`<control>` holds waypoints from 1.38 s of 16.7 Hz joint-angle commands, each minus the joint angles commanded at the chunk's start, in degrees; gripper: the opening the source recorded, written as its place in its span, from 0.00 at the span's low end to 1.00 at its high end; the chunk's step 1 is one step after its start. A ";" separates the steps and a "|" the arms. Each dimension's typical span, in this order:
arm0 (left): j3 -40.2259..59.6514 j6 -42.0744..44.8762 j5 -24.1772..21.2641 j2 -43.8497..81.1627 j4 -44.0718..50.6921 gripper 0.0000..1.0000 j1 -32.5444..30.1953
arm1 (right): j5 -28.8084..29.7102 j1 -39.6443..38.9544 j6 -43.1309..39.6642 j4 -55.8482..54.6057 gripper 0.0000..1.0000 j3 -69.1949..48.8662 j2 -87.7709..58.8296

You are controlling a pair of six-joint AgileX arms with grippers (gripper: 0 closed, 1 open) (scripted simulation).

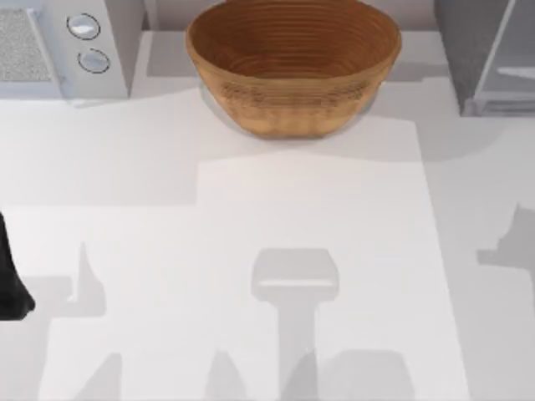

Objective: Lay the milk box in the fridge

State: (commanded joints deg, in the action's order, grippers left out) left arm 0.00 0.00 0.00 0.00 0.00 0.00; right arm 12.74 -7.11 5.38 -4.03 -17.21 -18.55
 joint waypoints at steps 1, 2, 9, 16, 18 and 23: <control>0.00 0.00 0.00 0.00 0.00 1.00 0.00 | -2.33 1.79 -1.02 0.63 0.00 3.39 4.31; 0.00 0.00 0.00 0.00 0.00 1.00 0.00 | -4.57 3.31 -1.99 1.28 0.00 6.62 8.02; 0.00 0.00 0.00 0.00 0.00 1.00 0.00 | -12.74 7.11 -5.38 4.03 0.00 17.21 18.55; 0.00 0.00 0.00 0.00 0.00 1.00 0.00 | -13.39 7.44 -5.07 1.01 0.00 14.72 14.76; 0.00 0.00 0.00 0.00 0.00 1.00 0.00 | -14.33 8.23 -4.96 -3.00 0.00 11.43 9.35; 0.00 0.00 0.00 0.00 0.00 1.00 0.00 | -17.42 11.55 -4.84 -17.30 0.00 -0.23 -14.52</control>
State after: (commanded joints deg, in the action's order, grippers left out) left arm 0.00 0.00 0.00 0.00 0.00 0.00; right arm -4.68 4.43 0.54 -21.34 -17.44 -33.08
